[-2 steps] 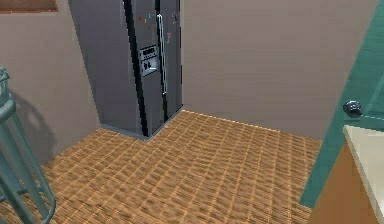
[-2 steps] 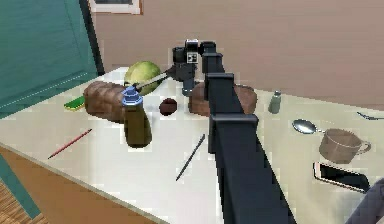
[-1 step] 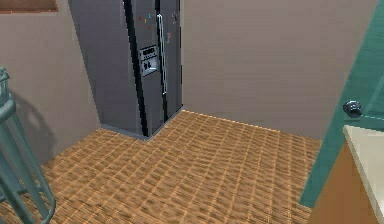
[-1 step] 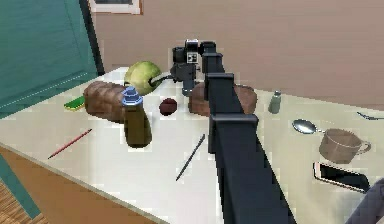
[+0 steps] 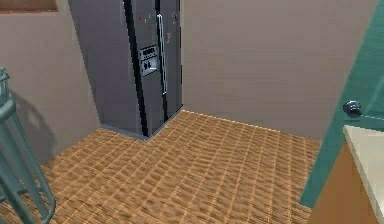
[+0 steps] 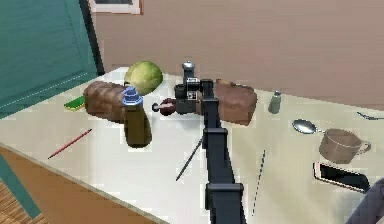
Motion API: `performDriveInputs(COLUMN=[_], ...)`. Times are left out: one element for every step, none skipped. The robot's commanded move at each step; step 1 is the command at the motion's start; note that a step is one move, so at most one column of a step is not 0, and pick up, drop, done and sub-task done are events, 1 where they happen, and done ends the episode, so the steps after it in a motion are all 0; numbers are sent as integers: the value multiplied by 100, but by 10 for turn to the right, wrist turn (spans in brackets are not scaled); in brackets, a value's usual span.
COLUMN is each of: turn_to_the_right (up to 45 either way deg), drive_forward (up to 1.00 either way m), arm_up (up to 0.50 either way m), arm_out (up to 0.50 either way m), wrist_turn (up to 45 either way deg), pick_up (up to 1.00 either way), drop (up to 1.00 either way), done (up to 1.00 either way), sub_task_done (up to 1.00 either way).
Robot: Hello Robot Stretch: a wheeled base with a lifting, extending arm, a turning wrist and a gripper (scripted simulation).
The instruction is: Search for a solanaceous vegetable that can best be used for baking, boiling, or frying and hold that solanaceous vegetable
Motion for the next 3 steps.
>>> performDriveInputs(turn_to_the_right=[0, 0, 0], drive_forward=[0, 0, 0], arm_up=[0, 10, 0], arm_out=[0, 0, 0], wrist_turn=[0, 0, 0], pick_up=[100, 0, 0], drop=[0, 0, 0], done=[0, 0, 100], sub_task_done=[0, 0, 0])
